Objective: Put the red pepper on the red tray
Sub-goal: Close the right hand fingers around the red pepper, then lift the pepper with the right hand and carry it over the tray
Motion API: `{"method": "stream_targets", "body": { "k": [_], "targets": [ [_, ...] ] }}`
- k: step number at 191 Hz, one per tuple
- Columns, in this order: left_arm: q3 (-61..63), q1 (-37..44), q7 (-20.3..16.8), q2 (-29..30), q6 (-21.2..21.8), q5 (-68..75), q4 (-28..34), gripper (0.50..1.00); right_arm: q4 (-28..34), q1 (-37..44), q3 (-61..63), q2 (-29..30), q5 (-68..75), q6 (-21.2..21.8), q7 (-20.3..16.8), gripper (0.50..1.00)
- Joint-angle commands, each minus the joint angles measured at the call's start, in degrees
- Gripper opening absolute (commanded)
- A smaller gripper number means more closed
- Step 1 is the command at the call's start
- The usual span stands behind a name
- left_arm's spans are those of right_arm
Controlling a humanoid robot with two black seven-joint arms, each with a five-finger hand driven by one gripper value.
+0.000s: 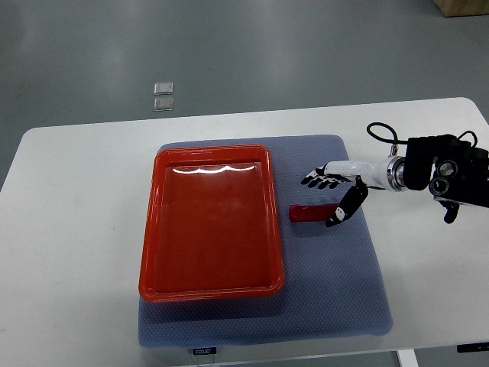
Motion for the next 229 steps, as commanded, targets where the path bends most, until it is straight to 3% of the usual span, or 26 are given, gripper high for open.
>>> {"method": "stream_targets", "body": {
  "k": [1,89,150,164,170,181,229],
  "targets": [
    [-0.03,0.03,0.0,0.0,-0.01,0.01,0.04,1.0,0.0,-0.66,-0.18,0.16,-1.57,-1.46,0.02,0.829],
    [-0.12,0.03,0.0,0.0,-0.01,0.01,0.04,1.0,-0.18,-3.82,-0.18,1.22,-4.82,-4.09,0.02,0.797],
    [-0.12,0.47,0.0,0.0,-0.01,-0.08,0.3,1.0,-1.59,-5.31,-0.53,3.68,-6.05,-4.62,0.02,0.68],
    [-0.12,0.56,0.0,0.0,-0.01,0.01,0.3,1.0,-1.85,-5.4,-0.71,3.85,-6.58,-5.15,0.02,0.631],
    [-0.12,0.56,0.0,0.0,-0.01,0.01,0.39,1.0,-1.85,-5.32,-0.71,3.85,-6.93,-5.24,-0.07,0.57],
    [-0.12,0.64,0.0,0.0,-0.01,0.01,0.3,1.0,-1.85,-5.23,-0.71,3.59,-7.02,-5.24,-0.07,0.503],
    [-0.12,0.64,0.0,0.0,-0.01,-0.08,0.13,1.0,-1.5,-1.01,-0.36,0.51,-6.05,-4.53,-0.07,0.5]
  ]
}}
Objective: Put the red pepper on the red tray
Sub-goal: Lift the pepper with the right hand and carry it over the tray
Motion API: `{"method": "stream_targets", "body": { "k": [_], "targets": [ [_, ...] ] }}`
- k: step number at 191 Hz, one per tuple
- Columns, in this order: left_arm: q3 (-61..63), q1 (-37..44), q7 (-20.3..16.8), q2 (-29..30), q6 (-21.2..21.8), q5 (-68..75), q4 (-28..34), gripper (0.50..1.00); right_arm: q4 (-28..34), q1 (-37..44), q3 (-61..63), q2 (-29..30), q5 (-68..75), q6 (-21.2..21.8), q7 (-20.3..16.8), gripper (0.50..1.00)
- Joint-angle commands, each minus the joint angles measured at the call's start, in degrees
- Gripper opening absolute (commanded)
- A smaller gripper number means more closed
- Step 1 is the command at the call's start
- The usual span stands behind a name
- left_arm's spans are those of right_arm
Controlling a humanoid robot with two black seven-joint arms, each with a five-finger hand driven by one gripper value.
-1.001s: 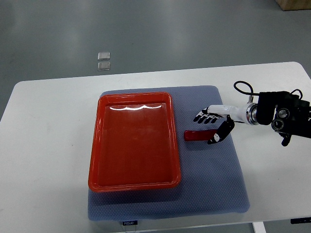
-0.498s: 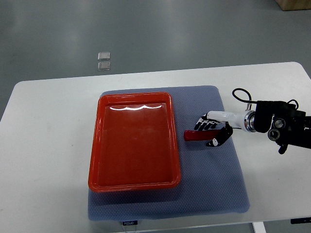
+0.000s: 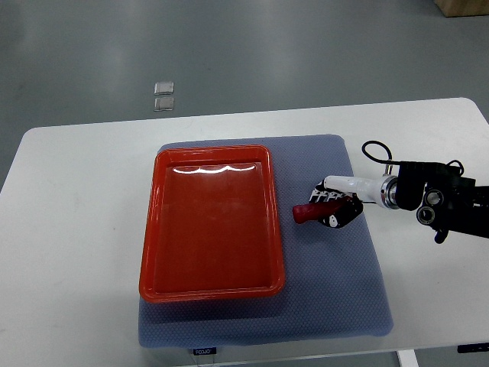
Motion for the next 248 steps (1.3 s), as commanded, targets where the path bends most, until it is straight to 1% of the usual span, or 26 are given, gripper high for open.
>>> {"method": "stream_targets", "body": {
  "k": [1,33,55,102,123,140,167,194,224,248],
  "targets": [
    [0.0,0.05,0.0,0.0,0.0,-0.05,-0.06,1.0,0.32,2.41,0.22,-1.56,0.38,0.48,-0.01,0.5],
    [0.0,-0.04,0.0,0.0,0.0,-0.05,0.11,1.0,1.63,7.42,0.4,-4.2,1.34,1.8,-0.01,0.5],
    [0.0,-0.04,0.0,0.0,0.09,0.04,0.03,1.0,2.25,9.97,0.31,-4.82,2.4,2.68,-0.01,0.5],
    [0.0,-0.04,0.0,0.0,0.09,0.04,-0.06,1.0,2.07,14.1,-0.04,-3.5,4.59,2.59,-0.1,0.5],
    [0.0,-0.04,0.0,0.0,0.0,0.04,-0.15,1.0,1.19,15.24,-0.31,-1.13,5.12,2.59,-0.1,0.5],
    [0.09,-0.04,0.0,0.0,0.0,0.04,-0.15,1.0,-0.04,17.09,-1.71,2.48,6.09,2.42,-0.01,0.5],
    [0.18,-0.04,0.0,0.0,0.0,0.04,-0.15,1.0,-3.64,19.64,-4.52,10.21,7.93,1.72,-0.01,0.5],
    [0.27,-0.04,0.0,0.0,0.0,0.04,-0.15,1.0,-8.74,19.64,-5.23,18.47,8.29,1.63,-0.01,0.5],
    [0.27,-0.04,0.0,0.0,0.0,0.04,-0.24,1.0,-13.74,17.79,-7.07,27.43,8.29,-0.57,0.08,0.5],
    [0.27,-0.04,0.0,0.0,-0.09,0.12,-0.32,1.0,-17.0,15.33,-7.07,32.19,8.2,-1.01,0.08,0.5]
  ]
}}
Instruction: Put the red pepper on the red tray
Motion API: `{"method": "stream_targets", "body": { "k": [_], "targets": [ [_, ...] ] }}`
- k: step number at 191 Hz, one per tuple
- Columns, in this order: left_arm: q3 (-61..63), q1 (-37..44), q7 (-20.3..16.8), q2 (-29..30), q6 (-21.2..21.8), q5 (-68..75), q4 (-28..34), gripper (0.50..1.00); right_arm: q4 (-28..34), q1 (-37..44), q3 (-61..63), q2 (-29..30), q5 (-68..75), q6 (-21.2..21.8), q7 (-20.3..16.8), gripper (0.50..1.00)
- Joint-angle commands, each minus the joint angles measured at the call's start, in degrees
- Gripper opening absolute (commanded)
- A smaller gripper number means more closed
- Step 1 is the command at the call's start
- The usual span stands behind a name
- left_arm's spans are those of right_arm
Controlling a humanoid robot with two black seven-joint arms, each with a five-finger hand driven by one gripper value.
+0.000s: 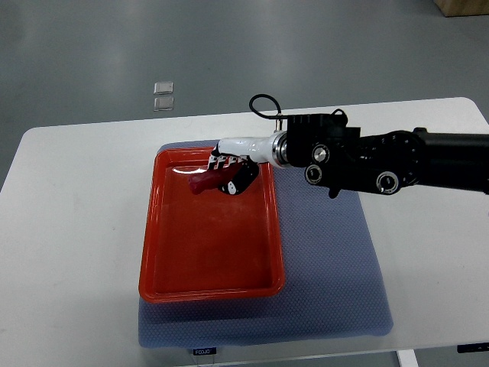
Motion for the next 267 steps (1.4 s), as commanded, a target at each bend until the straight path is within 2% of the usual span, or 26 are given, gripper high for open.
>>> {"method": "stream_targets", "body": {
  "k": [1,14,80,114,155,166,173,215,267],
  "targets": [
    [0.0,0.0,0.0,0.0,-0.08,-0.01,-0.04,1.0,-3.08,-2.18,-0.04,4.37,-0.09,-0.45,0.01,0.5],
    [0.0,0.0,0.0,0.0,-0.08,0.08,-0.04,1.0,-4.75,-3.41,-0.04,6.22,-0.35,-0.45,0.01,0.5],
    [0.0,0.09,0.0,0.0,-0.08,0.08,-0.04,1.0,-6.6,-5.96,-0.3,6.22,-1.05,-1.86,0.18,0.5],
    [0.0,0.0,0.0,0.0,-0.08,-0.01,-0.04,1.0,-6.69,-5.96,-1.01,6.22,-1.05,-1.86,0.36,0.539],
    [0.0,0.0,0.0,0.0,-0.08,-0.01,-0.04,1.0,-7.39,-5.96,-1.01,6.22,-1.05,-1.33,0.36,0.639],
    [0.0,0.09,0.0,0.0,-0.08,-0.01,-0.04,1.0,-7.39,-5.96,-1.01,6.22,-0.97,-1.24,0.36,0.652],
    [0.0,0.0,0.0,0.0,-0.08,-0.01,-0.04,1.0,-7.39,-5.96,-1.09,6.22,-0.97,-1.15,0.36,0.678],
    [-0.09,0.09,0.0,0.0,-0.08,-0.01,0.05,1.0,-7.39,-6.05,-1.01,6.22,-0.97,-1.06,0.36,0.746],
    [-0.09,0.09,0.0,0.0,-0.08,-0.01,-0.04,1.0,-7.39,-5.87,-0.48,6.22,-0.44,-1.06,0.36,0.756]
  ]
}}
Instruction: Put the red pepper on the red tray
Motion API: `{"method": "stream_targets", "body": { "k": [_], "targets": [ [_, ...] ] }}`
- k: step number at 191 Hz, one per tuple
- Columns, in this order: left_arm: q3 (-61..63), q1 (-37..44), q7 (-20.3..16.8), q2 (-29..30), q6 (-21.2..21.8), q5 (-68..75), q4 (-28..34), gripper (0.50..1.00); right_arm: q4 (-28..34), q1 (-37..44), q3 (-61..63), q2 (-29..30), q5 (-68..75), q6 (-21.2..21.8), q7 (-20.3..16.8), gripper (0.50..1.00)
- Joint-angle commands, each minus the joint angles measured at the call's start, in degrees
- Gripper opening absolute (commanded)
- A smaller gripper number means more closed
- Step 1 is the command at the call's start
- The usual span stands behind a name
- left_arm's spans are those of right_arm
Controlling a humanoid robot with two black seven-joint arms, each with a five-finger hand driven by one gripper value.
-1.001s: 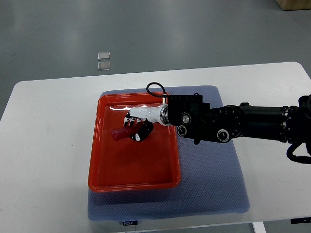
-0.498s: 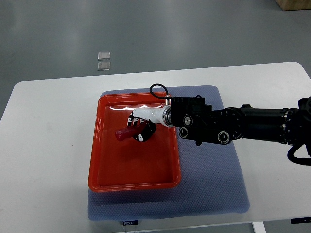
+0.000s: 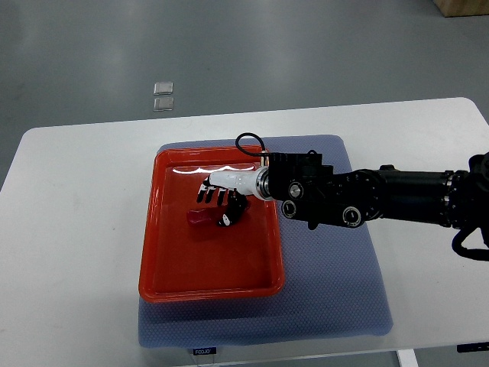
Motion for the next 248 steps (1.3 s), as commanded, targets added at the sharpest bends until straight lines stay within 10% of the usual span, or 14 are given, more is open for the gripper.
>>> {"method": "stream_targets", "body": {
  "k": [1,97,183,248],
  "targets": [
    [0.0,0.0,0.0,0.0,0.0,0.01,0.02,1.0,0.01,0.21,0.62,0.0,0.53,0.0,0.0,0.756],
    [0.0,0.0,0.0,0.0,0.0,0.01,0.02,1.0,0.01,-0.85,18.81,-8.88,2.2,2.2,0.61,0.772],
    [-0.08,0.0,0.0,0.0,0.0,0.01,0.02,1.0,-0.25,-30.02,66.97,-6.24,29.88,1.23,10.54,0.868],
    [0.09,-0.09,0.0,0.0,0.0,0.01,-0.06,1.0,-3.33,-37.94,71.81,-5.1,41.31,6.33,16.69,0.895]
  ]
}}
